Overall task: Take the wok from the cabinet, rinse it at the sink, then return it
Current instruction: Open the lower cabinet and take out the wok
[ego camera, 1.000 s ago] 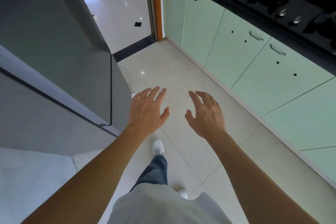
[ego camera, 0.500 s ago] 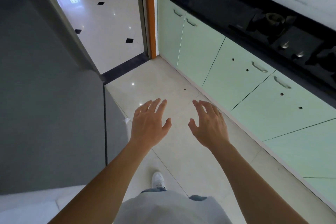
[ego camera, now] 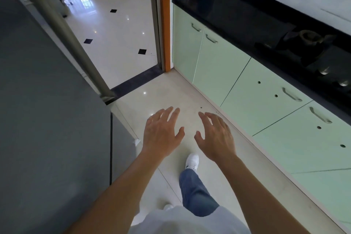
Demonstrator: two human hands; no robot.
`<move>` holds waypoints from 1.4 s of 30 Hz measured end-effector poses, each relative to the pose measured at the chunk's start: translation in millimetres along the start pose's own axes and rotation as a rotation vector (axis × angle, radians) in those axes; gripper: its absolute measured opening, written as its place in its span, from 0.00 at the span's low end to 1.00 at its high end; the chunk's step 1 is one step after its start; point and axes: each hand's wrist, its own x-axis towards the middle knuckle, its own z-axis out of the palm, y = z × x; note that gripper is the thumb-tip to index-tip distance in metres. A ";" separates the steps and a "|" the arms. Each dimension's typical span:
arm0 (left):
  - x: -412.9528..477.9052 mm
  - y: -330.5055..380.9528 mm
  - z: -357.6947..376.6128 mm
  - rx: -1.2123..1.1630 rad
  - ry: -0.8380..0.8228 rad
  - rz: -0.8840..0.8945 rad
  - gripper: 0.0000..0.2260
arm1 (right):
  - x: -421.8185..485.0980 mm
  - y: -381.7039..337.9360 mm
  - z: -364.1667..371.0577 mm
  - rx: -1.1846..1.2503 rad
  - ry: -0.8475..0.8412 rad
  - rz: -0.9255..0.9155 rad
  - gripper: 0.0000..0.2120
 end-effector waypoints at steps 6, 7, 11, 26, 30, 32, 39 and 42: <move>98.0 0.7 -0.5 0.022 -0.005 -0.015 0.29 | 90.4 23.2 2.9 0.011 -0.002 -0.008 0.27; 115.6 3.4 -2.0 0.020 -0.005 -0.011 0.29 | 107.0 28.7 0.7 0.011 -0.007 -0.012 0.27; 182.5 17.7 -7.8 0.008 -0.017 -0.001 0.29 | 171.8 53.8 -9.6 0.001 -0.017 -0.038 0.27; 331.0 -6.6 2.7 -0.011 -0.041 -0.084 0.28 | 345.4 71.7 6.7 0.034 -0.113 -0.068 0.27; 372.0 -38.0 6.6 -0.028 -0.054 -0.088 0.28 | 391.3 55.1 17.4 0.025 -0.136 -0.080 0.26; 397.8 -57.5 6.3 -0.038 -0.065 -0.083 0.28 | 420.7 45.7 22.1 0.015 -0.139 -0.075 0.26; 496.4 -130.2 -7.2 -0.046 -0.098 -0.009 0.27 | 526.9 3.6 33.6 -0.012 -0.127 0.002 0.25; 541.6 -160.6 -13.1 -0.039 -0.107 0.038 0.27 | 568.1 -12.2 38.5 -0.019 -0.109 0.058 0.25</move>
